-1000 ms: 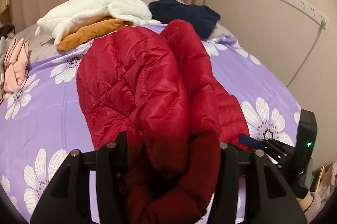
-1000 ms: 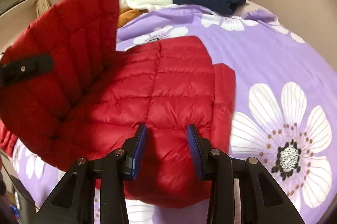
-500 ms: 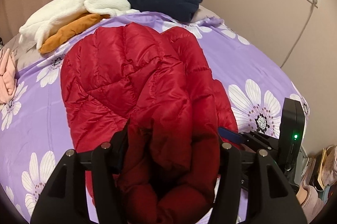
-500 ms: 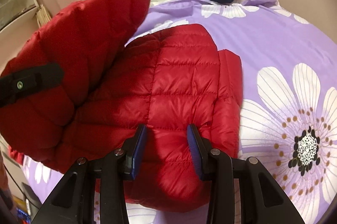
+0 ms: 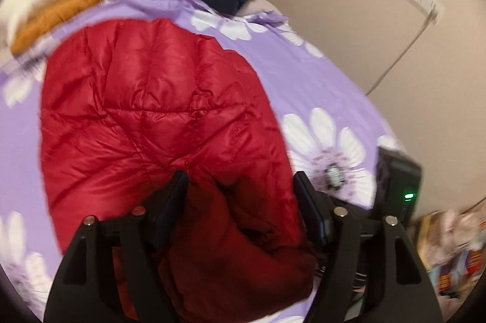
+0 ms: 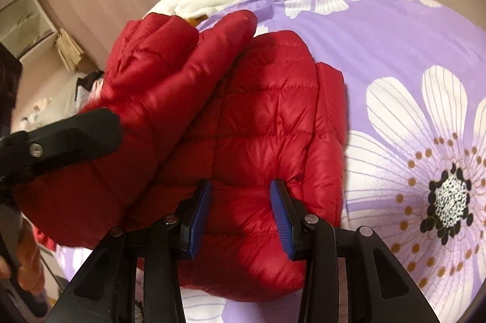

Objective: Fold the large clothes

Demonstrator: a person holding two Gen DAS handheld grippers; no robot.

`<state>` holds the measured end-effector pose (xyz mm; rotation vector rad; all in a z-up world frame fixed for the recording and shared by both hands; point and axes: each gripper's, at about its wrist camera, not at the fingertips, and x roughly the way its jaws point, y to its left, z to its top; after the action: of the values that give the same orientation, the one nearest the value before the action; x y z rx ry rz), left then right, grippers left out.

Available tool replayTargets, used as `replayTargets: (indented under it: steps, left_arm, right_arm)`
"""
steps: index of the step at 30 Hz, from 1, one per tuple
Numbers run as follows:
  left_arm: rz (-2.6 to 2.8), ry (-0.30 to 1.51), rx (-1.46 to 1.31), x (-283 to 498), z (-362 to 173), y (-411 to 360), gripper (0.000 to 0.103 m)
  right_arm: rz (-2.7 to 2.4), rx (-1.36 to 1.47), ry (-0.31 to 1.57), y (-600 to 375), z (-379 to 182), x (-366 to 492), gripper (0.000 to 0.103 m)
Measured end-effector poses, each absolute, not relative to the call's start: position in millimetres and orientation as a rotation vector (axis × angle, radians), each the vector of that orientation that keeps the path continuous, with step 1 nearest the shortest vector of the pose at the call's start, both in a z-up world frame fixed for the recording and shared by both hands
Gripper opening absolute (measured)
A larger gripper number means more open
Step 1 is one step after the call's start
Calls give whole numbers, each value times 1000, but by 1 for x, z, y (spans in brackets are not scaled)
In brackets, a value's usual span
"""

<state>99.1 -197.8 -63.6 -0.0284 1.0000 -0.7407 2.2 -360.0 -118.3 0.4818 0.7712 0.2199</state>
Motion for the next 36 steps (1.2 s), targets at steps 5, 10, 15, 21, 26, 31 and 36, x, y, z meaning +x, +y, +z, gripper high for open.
replayTargets:
  steps: [5, 10, 15, 21, 26, 31, 36]
  left_arm:
    - [-847, 1076, -286, 114, -70, -176, 75]
    - [-879, 1110, -447, 121, -75, -163, 75]
    - [-892, 1133, -479, 123, -75, -168, 75]
    - [-912, 1172, -549, 131, -76, -163, 75]
    - [-915, 1204, -598, 134, -83, -151, 72]
    - [-897, 1143, -528, 126, -57, -133, 72]
    - [-673, 948, -346, 127, -19, -112, 70]
  right_arm:
    - [212, 553, 746, -374, -107, -12, 40]
    - [190, 525, 587, -385, -67, -41, 41]
    - [346, 377, 512, -348, -37, -55, 40]
    - [410, 199, 540, -305, -44, -45, 29]
    - [311, 180, 733, -311, -98, -21, 23]
    - [315, 199, 748, -317, -113, -19, 23]
    - [319, 215, 754, -316, -115, -18, 23]
